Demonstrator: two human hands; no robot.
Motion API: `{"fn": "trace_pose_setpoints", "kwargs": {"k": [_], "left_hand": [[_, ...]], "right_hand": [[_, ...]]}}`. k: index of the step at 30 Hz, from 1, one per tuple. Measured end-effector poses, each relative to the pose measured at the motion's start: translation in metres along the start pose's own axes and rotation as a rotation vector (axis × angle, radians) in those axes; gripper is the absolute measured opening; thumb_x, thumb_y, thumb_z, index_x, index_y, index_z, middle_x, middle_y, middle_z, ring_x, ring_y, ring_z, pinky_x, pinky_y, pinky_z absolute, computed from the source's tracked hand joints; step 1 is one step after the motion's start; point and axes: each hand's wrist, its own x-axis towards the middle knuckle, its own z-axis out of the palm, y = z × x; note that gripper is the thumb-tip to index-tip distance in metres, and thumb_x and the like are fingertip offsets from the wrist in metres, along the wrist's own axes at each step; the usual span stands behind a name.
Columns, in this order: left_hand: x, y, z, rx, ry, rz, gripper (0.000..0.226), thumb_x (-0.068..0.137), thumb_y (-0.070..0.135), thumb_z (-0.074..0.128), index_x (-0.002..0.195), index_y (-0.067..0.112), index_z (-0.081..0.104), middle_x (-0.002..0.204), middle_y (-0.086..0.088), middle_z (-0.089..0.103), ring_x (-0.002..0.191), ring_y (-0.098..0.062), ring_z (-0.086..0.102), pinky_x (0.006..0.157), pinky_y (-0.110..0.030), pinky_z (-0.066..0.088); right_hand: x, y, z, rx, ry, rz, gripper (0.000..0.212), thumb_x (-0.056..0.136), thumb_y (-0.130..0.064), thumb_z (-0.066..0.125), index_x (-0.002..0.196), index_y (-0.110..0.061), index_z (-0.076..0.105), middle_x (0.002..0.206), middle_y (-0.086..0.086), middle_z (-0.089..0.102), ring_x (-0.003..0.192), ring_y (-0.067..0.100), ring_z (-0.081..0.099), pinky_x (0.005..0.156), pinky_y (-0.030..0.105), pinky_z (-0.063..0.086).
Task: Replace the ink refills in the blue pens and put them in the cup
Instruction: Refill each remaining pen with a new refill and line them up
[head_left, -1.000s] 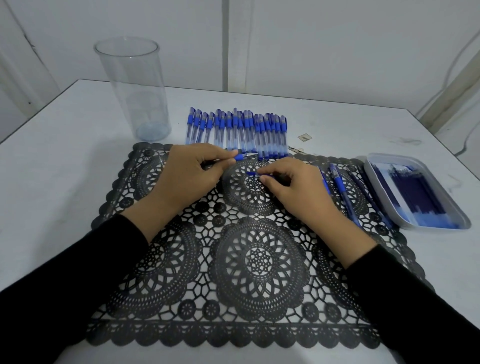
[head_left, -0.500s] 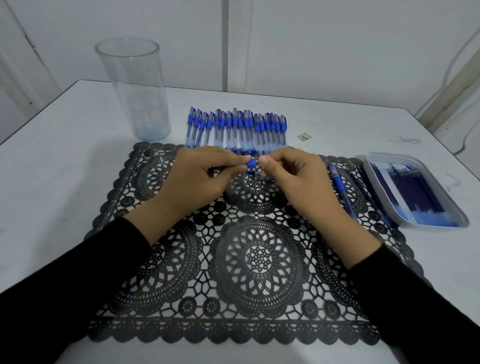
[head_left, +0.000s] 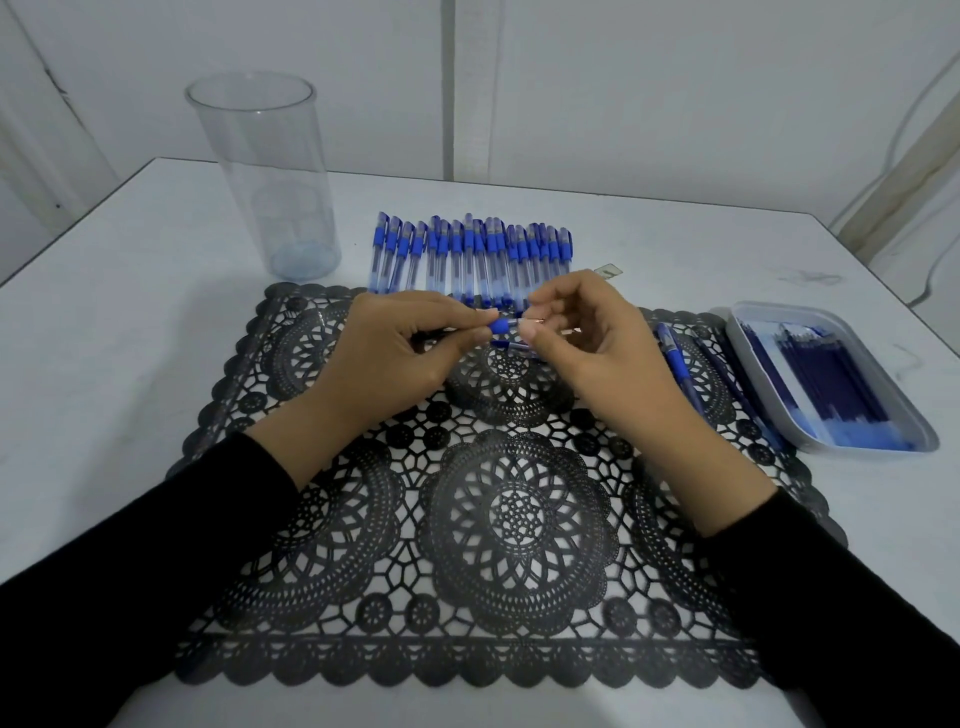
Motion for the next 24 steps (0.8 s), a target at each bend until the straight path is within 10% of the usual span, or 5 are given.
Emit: {"fn": "trace_pose_setpoints", "kwargs": {"k": [11, 24], "left_hand": [[-0.0008, -0.0006, -0.0002, 0.021, -0.016, 0.015, 0.022, 0.083, 0.011, 0.078, 0.105, 0.007, 0.075, 0.095, 0.004, 0.073, 0.085, -0.004, 0.071, 0.078, -0.016, 0.056], [-0.0009, -0.0019, -0.0009, 0.027, -0.026, -0.008, 0.021, 0.084, 0.012, 0.078, 0.104, 0.007, 0.076, 0.095, 0.004, 0.074, 0.085, -0.002, 0.071, 0.078, -0.014, 0.054]], "right_hand": [[0.0001, 0.0037, 0.0020, -0.140, -0.019, 0.004, 0.009, 0.095, -0.025, 0.061, 0.095, -0.016, 0.064, 0.084, 0.003, 0.066, 0.079, 0.023, 0.064, 0.075, 0.037, 0.056], [-0.0013, 0.0041, -0.0021, -0.040, -0.020, 0.023, 0.005, 0.091, -0.013, 0.067, 0.095, -0.011, 0.068, 0.082, 0.001, 0.061, 0.072, 0.006, 0.054, 0.065, 0.014, 0.045]]}}
